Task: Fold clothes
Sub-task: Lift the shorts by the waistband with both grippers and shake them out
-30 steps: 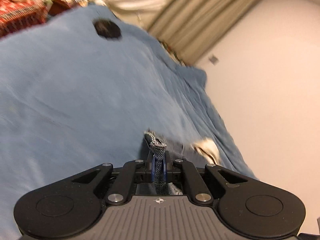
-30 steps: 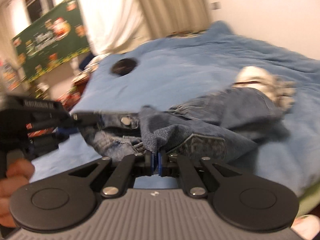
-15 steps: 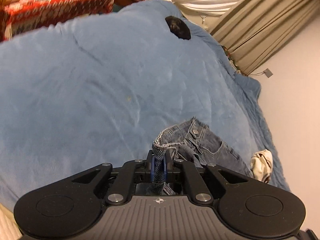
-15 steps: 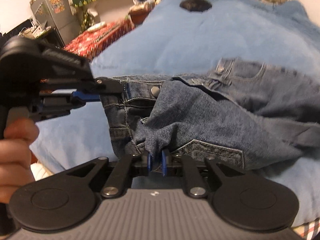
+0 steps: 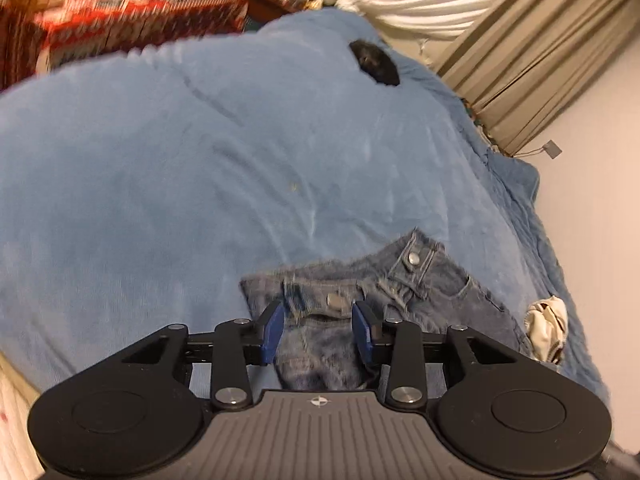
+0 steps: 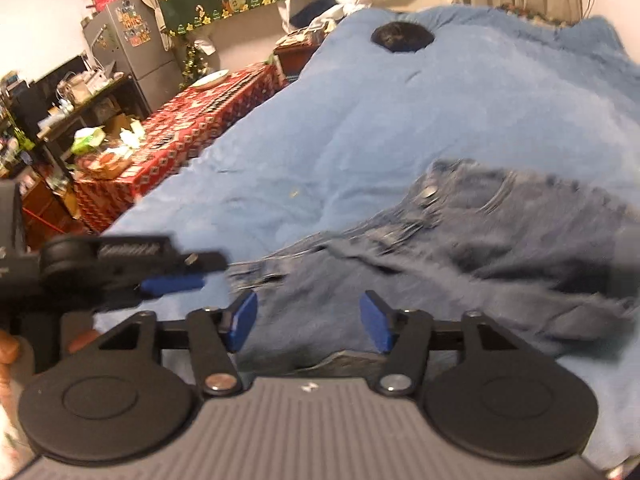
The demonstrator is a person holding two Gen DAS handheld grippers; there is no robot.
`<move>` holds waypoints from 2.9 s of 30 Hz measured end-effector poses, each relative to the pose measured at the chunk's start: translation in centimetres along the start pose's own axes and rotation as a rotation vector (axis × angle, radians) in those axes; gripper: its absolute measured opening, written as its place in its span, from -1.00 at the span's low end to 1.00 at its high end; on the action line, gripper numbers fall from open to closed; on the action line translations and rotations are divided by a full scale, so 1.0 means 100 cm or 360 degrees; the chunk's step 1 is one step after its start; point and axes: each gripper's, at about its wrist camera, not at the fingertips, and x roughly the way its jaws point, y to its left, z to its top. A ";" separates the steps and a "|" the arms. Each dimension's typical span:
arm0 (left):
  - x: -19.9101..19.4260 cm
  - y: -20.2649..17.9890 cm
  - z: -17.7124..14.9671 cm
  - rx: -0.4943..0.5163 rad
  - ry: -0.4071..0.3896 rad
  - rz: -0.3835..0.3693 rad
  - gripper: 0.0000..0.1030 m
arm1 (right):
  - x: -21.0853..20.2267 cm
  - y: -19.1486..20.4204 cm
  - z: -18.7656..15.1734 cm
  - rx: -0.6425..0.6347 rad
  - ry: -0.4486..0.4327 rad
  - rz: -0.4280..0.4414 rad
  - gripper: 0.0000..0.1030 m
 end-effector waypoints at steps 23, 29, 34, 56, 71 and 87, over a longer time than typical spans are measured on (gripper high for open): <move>0.061 0.015 -0.010 -0.0206 0.0194 0.0086 -0.29 | 0.111 -0.216 0.131 -0.0534 0.0140 0.0138 0.98; 0.066 0.012 -0.012 -0.0227 0.0187 0.0123 -0.38 | 0.180 -0.234 0.169 -0.0760 0.0303 0.0141 0.62; 0.070 0.012 -0.009 -0.0241 0.0206 0.0150 -0.46 | 0.228 -0.234 0.181 -0.0941 0.0440 0.0197 0.25; 0.030 -0.046 0.001 0.0063 -0.0012 0.0214 -0.74 | 0.133 -0.195 0.158 -0.0928 0.0115 0.0061 -0.72; -0.136 -0.147 0.037 0.0614 -0.0601 0.0031 -0.76 | -0.182 -0.171 0.113 -0.0518 -0.0704 -0.0074 -0.72; -0.148 -0.183 0.054 0.0776 -0.0657 0.0037 -0.76 | -0.297 -0.181 0.076 -0.0328 -0.0856 -0.0031 -0.72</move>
